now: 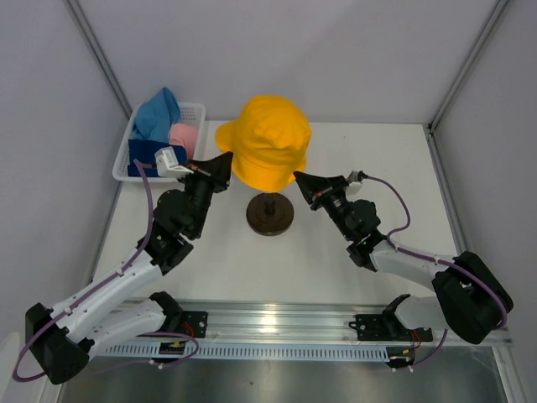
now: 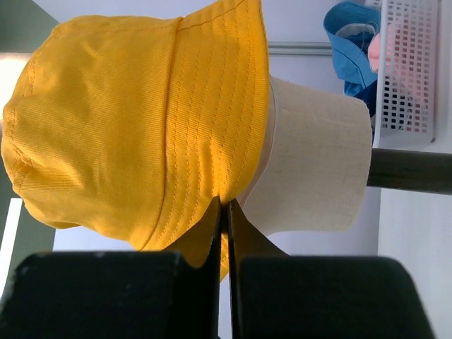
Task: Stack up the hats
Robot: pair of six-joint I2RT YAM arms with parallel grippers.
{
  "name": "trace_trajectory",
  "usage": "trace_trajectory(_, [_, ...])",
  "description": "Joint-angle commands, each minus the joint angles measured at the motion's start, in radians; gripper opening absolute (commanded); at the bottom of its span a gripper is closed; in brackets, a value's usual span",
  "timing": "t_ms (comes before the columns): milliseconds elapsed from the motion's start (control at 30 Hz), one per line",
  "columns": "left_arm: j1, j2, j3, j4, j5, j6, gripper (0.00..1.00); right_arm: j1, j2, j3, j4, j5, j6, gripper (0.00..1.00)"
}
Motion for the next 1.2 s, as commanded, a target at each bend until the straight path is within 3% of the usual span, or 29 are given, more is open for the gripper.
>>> trace_trajectory(0, [-0.004, 0.015, 0.004, -0.169, -0.068, 0.069, 0.01, 0.003, 0.014, -0.016, -0.005, -0.005, -0.086, 0.0])
trace_trajectory(333, [-0.002, 0.002, 0.004, -0.207, -0.103, 0.075, 0.01, 0.004, 0.026, -0.011, -0.087, -0.016, -0.175, 0.0])
trace_trajectory(500, [0.004, -0.002, 0.033, -0.248, -0.094, 0.086, 0.09, -0.002, 0.028, -0.01, -0.11, -0.037, -0.203, 0.0])
trace_trajectory(567, [0.007, -0.004, 0.076, -0.273, -0.086, 0.092, 0.21, -0.011, 0.006, -0.002, -0.126, -0.075, -0.214, 0.16])
trace_trajectory(600, [0.013, -0.008, 0.088, -0.301, -0.074, 0.096, 0.24, -0.021, -0.01, 0.0, -0.138, -0.082, -0.234, 0.32])
trace_trajectory(700, [0.024, -0.014, 0.147, -0.354, -0.046, 0.09, 0.37, -0.045, -0.112, 0.033, -0.291, -0.085, -0.296, 0.59])
trace_trajectory(733, [0.027, -0.024, 0.156, -0.388, -0.02, 0.09, 0.47, -0.061, -0.179, 0.044, -0.399, -0.085, -0.357, 0.64])
trace_trajectory(800, [0.039, -0.042, 0.187, -0.431, -0.002, 0.089, 0.54, -0.084, -0.259, 0.065, -0.507, -0.085, -0.421, 0.76])
trace_trajectory(967, [0.082, -0.155, 0.207, -0.456, 0.011, 0.118, 0.84, -0.213, -0.529, 0.091, -0.858, -0.01, -0.597, 0.86])
trace_trajectory(1067, [0.199, -0.177, 0.243, -0.52, 0.042, 0.119, 0.94, -0.325, -0.604, 0.18, -1.087, -0.026, -0.751, 0.88])
trace_trajectory(1100, [0.304, -0.168, 0.268, -0.576, 0.082, 0.112, 0.97, -0.35, -0.597, 0.203, -1.13, -0.031, -0.793, 0.88])
trace_trajectory(1167, [0.427, -0.134, 0.315, -0.639, 0.258, 0.087, 1.0, -0.411, -0.571, 0.251, -1.224, -0.039, -0.894, 0.89])
